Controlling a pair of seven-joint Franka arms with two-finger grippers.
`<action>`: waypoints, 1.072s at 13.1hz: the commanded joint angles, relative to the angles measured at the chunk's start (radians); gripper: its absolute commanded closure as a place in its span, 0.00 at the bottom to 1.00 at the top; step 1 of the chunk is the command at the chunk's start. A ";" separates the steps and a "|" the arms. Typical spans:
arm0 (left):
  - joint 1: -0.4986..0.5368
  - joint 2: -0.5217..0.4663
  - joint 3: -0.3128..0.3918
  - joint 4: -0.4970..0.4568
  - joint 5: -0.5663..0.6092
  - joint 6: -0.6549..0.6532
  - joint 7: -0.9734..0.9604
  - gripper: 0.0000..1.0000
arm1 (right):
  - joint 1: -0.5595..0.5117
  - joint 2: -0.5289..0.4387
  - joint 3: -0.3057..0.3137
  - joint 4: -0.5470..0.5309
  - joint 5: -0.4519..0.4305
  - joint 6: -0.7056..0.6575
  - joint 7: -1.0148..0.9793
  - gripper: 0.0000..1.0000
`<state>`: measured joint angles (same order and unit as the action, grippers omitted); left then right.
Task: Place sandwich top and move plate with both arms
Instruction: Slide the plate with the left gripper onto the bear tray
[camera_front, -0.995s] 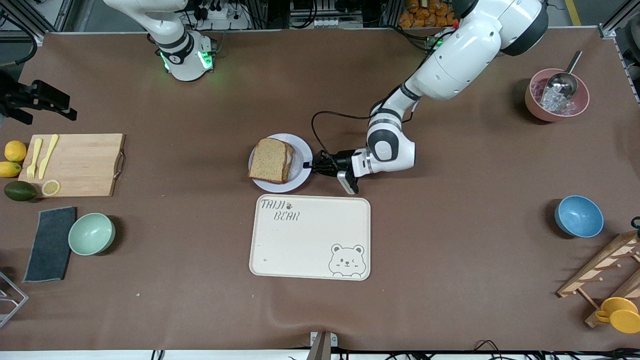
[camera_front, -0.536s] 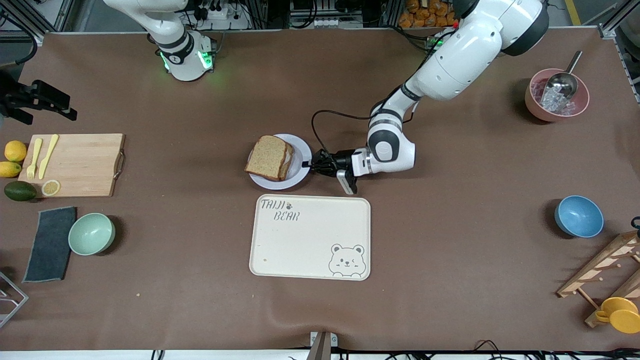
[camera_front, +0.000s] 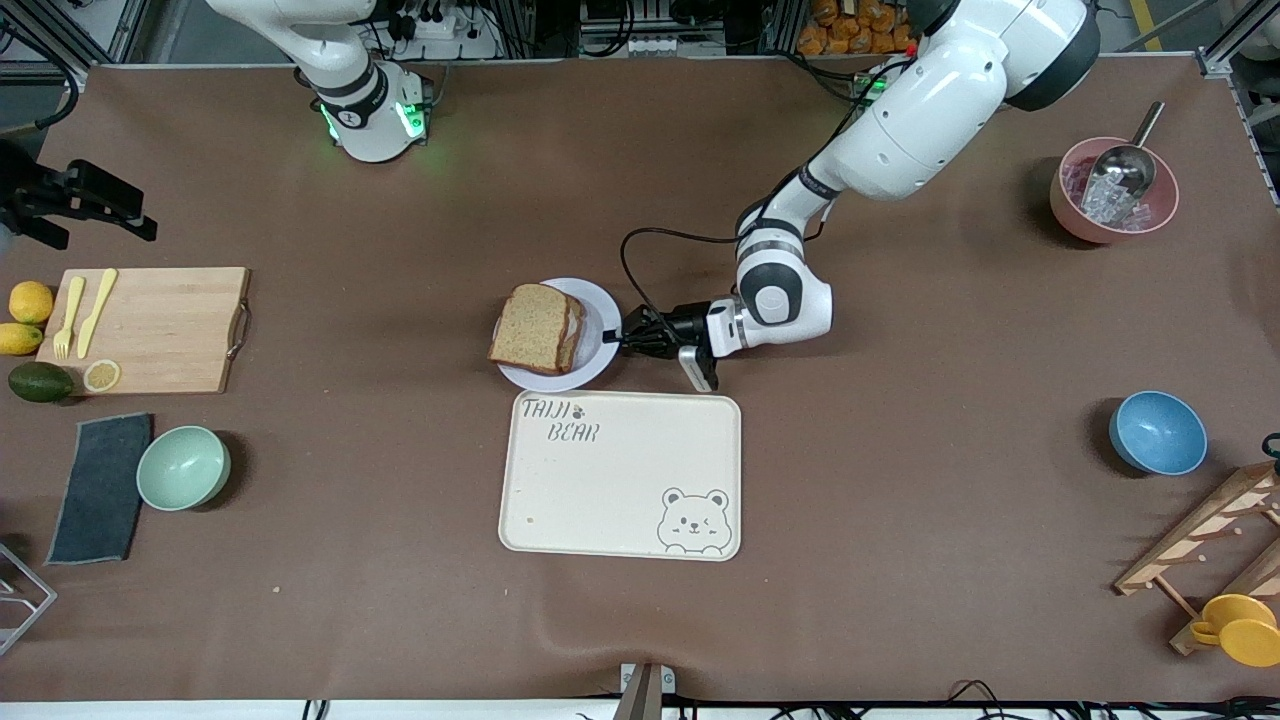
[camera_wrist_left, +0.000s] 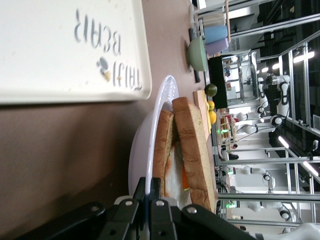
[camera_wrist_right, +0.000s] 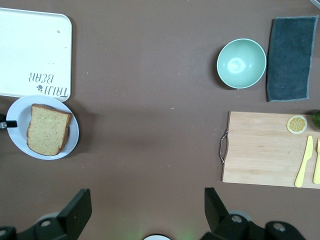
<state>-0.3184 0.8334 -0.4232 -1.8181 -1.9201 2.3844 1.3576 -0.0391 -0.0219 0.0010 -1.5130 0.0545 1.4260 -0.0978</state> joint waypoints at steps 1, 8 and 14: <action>0.021 -0.075 -0.009 -0.015 -0.086 0.013 0.020 1.00 | 0.008 0.005 -0.003 0.011 -0.002 -0.007 0.010 0.00; 0.206 -0.080 -0.055 0.065 -0.094 0.012 -0.018 1.00 | 0.027 0.013 -0.004 0.010 -0.005 -0.004 0.010 0.00; 0.226 -0.001 0.018 0.169 -0.074 0.013 -0.153 1.00 | 0.025 0.013 -0.004 0.011 -0.005 -0.002 0.010 0.00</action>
<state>-0.0774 0.7959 -0.4369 -1.6832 -1.9782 2.3999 1.2195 -0.0191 -0.0140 0.0004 -1.5130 0.0540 1.4263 -0.0978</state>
